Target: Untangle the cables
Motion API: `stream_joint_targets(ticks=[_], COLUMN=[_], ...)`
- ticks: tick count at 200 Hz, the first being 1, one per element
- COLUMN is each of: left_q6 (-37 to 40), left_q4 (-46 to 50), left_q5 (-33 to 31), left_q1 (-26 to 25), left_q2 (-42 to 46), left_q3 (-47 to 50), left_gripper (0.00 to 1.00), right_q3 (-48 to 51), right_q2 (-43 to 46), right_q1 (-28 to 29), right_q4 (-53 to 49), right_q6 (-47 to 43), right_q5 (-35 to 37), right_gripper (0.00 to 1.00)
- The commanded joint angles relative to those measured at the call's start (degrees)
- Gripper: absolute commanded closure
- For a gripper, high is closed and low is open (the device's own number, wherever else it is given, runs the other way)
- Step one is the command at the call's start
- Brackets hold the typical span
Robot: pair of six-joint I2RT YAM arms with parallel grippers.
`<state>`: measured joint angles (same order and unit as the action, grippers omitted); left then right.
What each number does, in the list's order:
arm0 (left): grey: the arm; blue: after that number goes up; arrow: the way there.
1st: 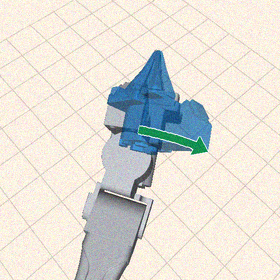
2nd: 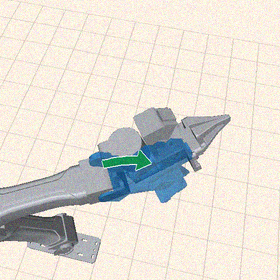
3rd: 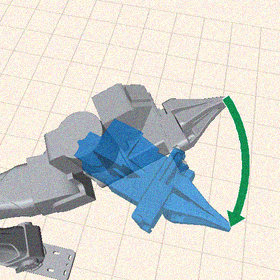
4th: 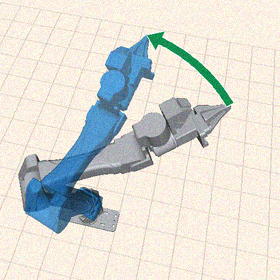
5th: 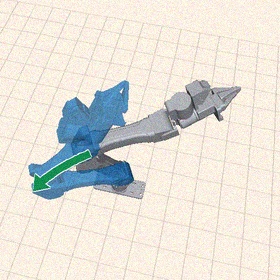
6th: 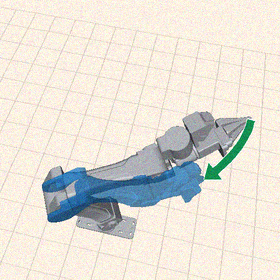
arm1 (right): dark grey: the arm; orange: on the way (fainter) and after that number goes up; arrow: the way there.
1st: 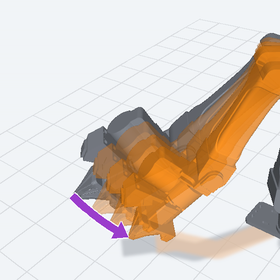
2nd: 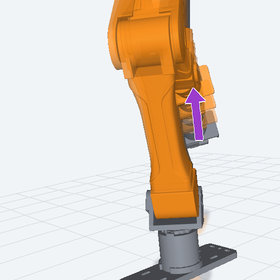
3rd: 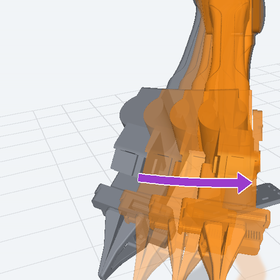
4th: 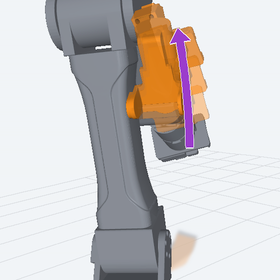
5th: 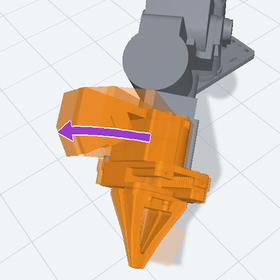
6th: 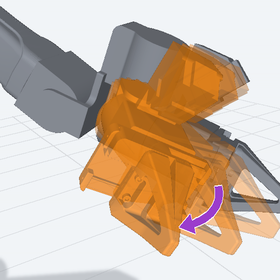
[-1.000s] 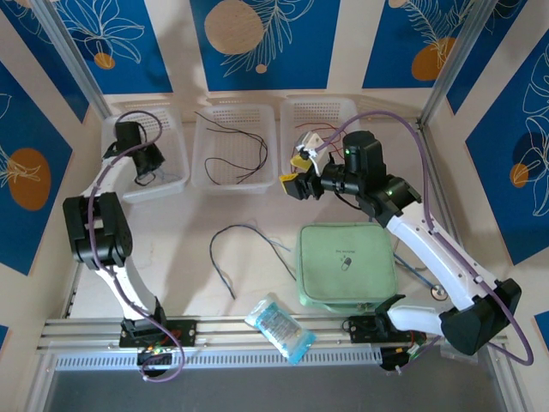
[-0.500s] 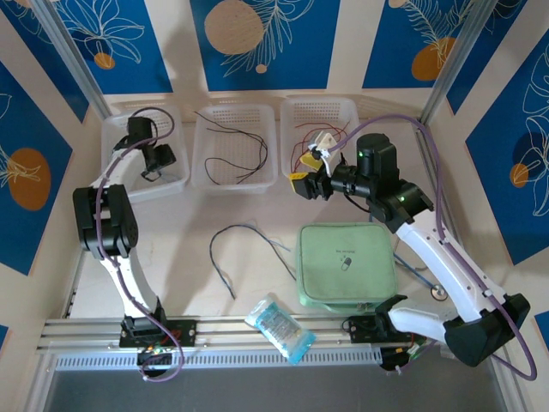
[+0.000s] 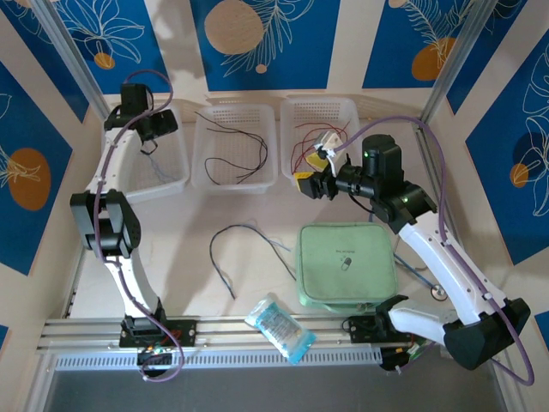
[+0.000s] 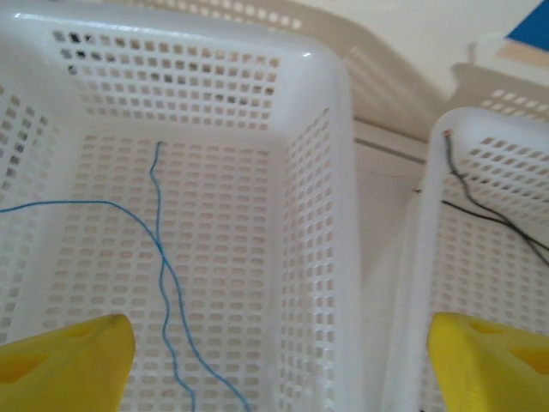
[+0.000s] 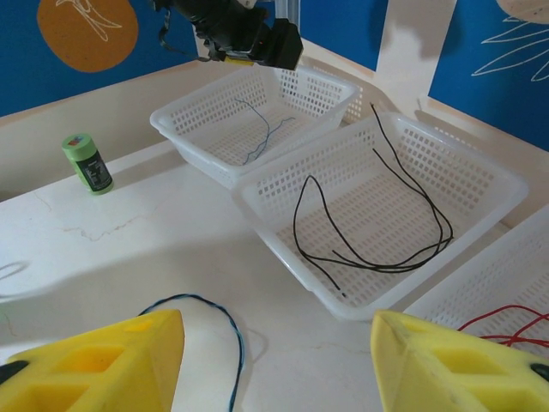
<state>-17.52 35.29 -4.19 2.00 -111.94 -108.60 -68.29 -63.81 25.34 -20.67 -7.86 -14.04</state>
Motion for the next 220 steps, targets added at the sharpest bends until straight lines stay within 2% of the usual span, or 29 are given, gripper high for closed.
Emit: stream_joint_targets(ticks=[1, 34, 65, 128, 176, 220], left_q6=[-1.0, -6.6, -8.8, -15.4, -19.2, -21.2], left_q4=[2.5, 1.5, 1.4, -10.3, -13.4, -15.5], left_q5=[5.6, 14.8, 19.2, 17.9, 18.0, 18.2], left_q1=[-0.9, -1.2, -2.3, -3.1, -3.1, -3.1], left_q2=[-1.3, -5.8, -13.2, -21.3, -28.4, -31.3], left_q3=[-3.1, -8.4, -15.6, -19.0, -25.0, -27.2], left_gripper=[0.15, 0.27, 0.35, 0.51, 0.6, 0.67], right_q3=[1.0, 1.6, 1.8, -0.9, -3.0, -3.3], right_q2=[1.3, 1.1, 0.5, -3.3, -5.9, -6.5], right_q1=[-1.1, -1.7, -2.0, -3.4, -4.2, -5.4], right_q4=[0.2, 1.4, 1.4, 1.3, 0.6, 0.1], right_q6=[0.8, 2.0, 2.4, 3.6, 3.2, 3.0], right_q5=[-1.8, -2.8, -2.7, -2.7, -2.7, -2.7], right_gripper=[0.4, 0.4, 0.41, 0.41, 0.4, 0.4])
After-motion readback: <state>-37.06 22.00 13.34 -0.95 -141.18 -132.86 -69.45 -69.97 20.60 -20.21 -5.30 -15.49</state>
